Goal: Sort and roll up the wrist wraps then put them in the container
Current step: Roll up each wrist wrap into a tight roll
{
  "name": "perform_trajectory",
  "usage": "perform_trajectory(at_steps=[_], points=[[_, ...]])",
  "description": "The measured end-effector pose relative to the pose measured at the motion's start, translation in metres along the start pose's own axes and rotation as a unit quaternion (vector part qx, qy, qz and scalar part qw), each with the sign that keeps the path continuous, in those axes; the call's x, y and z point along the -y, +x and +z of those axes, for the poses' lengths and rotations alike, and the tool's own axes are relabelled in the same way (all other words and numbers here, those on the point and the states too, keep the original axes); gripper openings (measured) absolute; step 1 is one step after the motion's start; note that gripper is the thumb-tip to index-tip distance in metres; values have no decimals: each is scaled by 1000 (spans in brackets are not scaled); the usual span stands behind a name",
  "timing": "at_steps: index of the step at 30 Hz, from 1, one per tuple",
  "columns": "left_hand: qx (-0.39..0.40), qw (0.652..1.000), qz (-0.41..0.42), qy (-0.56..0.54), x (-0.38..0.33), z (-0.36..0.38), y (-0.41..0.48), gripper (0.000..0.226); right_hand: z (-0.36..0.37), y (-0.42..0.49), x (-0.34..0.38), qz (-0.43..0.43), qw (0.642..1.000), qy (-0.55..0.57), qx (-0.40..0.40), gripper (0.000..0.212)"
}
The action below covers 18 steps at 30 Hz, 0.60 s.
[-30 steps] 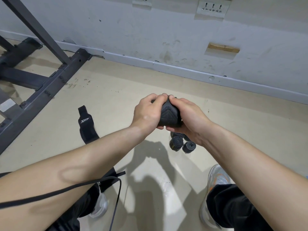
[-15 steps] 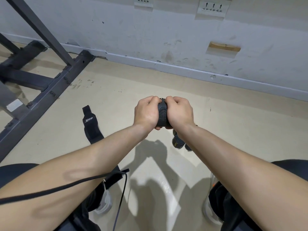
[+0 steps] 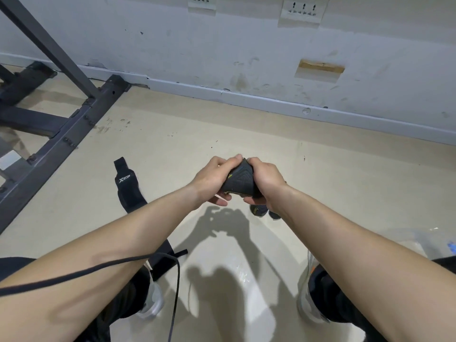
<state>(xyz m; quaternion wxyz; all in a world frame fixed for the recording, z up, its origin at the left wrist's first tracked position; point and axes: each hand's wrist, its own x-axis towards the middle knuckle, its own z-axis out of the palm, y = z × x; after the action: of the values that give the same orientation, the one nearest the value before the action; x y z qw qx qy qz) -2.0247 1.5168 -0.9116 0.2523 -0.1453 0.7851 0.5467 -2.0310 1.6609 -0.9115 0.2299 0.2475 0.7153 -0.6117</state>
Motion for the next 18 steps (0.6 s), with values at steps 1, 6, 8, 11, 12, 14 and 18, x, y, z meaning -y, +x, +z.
perform_trajectory(at_steps=[1,6,8,11,12,14,18], points=[[24,999,-3,-24,5,-1,4,51,0,3,-2,15,1000,10,1,34],[14,993,-22,-119,28,-1,38,52,1,28,-12,29,999,23,30,42],[-20,990,-32,-135,34,4,56,61,-1,42,-17,24,998,45,46,43],[-86,983,-34,-159,45,17,83,39,-7,66,-25,15,997,54,54,36],[-101,979,-33,-173,49,22,93,35,-10,75,-27,13,997,50,56,34],[-114,974,-32,-193,58,32,113,34,-13,97,-34,11,997,34,64,31],[-81,964,-55,-248,77,45,155,51,-15,145,-45,-4,998,0,57,27]])
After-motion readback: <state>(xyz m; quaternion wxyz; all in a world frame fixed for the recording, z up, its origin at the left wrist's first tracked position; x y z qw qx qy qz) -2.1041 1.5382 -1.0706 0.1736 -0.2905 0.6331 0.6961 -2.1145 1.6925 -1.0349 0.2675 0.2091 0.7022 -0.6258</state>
